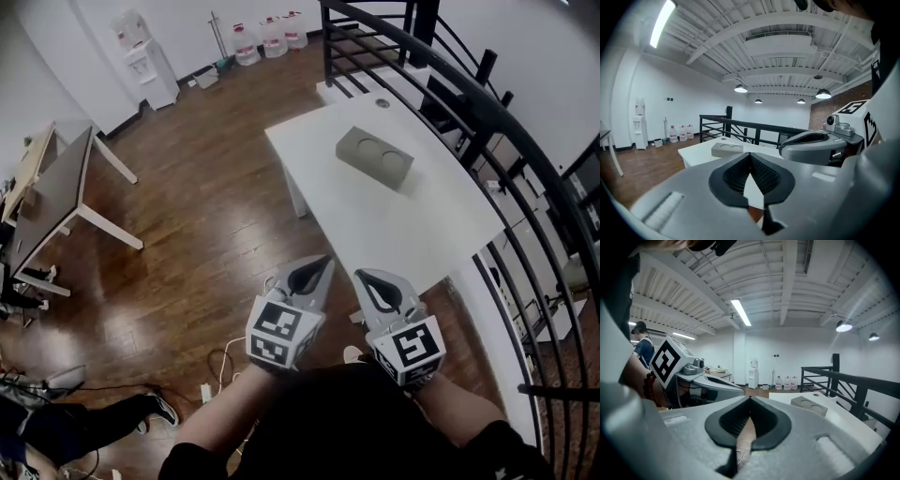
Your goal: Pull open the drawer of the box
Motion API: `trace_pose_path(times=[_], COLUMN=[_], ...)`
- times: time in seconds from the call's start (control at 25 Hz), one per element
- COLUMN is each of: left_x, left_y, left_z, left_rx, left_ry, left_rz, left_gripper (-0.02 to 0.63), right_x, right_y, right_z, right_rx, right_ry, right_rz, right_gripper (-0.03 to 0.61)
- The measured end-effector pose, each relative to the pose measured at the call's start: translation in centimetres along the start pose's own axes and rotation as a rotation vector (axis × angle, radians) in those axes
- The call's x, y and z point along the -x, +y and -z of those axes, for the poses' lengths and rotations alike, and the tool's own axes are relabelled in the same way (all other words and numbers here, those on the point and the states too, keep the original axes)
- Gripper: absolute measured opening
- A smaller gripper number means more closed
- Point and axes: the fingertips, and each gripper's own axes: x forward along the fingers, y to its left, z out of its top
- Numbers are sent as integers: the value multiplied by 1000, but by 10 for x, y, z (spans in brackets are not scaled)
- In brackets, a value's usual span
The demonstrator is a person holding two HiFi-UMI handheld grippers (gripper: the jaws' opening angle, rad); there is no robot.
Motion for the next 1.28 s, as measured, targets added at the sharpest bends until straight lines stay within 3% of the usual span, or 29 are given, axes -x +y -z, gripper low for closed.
trace_pose_path(times=[0.2, 0.52, 0.92, 1.28], left_x=[22, 51, 56, 10], left_y=[36, 92, 118, 135], left_z=[-3, 1, 3, 1], left_rx=[-56, -80, -68, -76], left_ry=[-2, -4, -4, 38], left_rz=[116, 224, 294, 311], left_gripper=[14, 14, 14, 14], right_x=[-26, -65, -89, -114], right_y=[29, 62, 74, 31], right_z=[-11, -22, -32, -26], right_rx=[-19, -56, -53, -83], right_ry=[-6, -20, 0, 1], right_rz=[135, 293, 363, 378], right_gripper=[-8, -8, -8, -8])
